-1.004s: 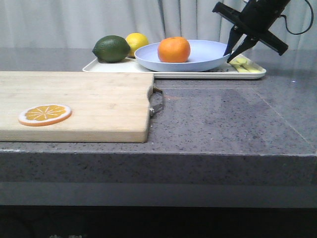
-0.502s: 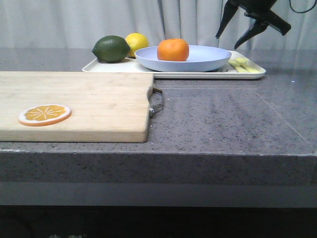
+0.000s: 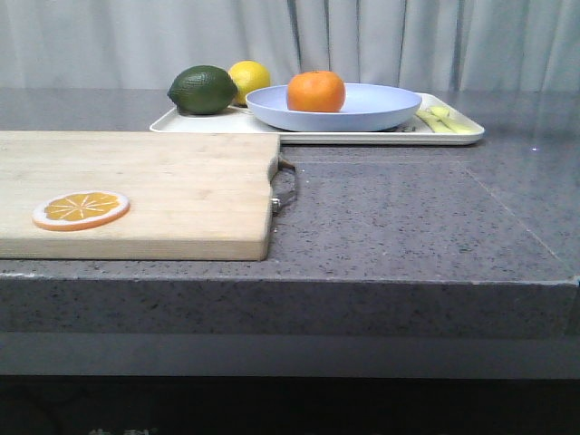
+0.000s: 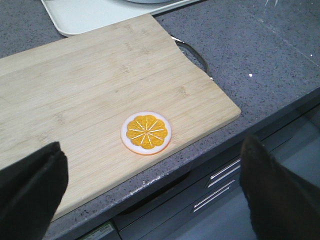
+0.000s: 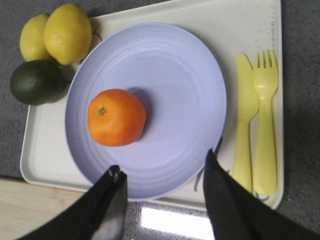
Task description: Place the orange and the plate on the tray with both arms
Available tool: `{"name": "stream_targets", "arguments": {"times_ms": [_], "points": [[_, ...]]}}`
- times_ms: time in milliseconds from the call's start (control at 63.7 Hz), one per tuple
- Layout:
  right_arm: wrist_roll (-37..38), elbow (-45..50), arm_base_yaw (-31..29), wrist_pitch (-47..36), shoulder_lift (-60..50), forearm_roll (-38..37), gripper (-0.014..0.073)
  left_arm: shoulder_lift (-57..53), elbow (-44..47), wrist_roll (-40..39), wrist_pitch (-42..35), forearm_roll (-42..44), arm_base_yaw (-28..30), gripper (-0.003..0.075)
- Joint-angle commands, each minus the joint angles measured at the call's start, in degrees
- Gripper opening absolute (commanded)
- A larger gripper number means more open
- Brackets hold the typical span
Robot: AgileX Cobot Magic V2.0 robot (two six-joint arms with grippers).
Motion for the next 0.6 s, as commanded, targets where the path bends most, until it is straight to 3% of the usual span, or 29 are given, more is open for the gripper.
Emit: {"name": "stream_targets", "arguments": {"times_ms": [0, 141, 392, 581], "points": [[-4.31, 4.42, 0.14, 4.68, -9.18, 0.44, 0.0380, 0.02, -1.65, -0.07, -3.93, -0.66, 0.16, 0.0674], [-8.37, 20.34, 0.18, 3.57, -19.59, -2.36, 0.0380, 0.02, -1.65, -0.07, -3.93, -0.66, 0.16, 0.0674], [-12.33, 46.72, 0.18, -8.18, -40.54, -10.60, 0.0380, 0.02, -1.65, -0.07, -3.93, -0.66, 0.16, 0.0674], [-16.95, 63.69, 0.18, -14.47, -56.49, -11.73, 0.0380, 0.02, -1.65, -0.07, -3.93, -0.66, 0.16, 0.0674]]}}
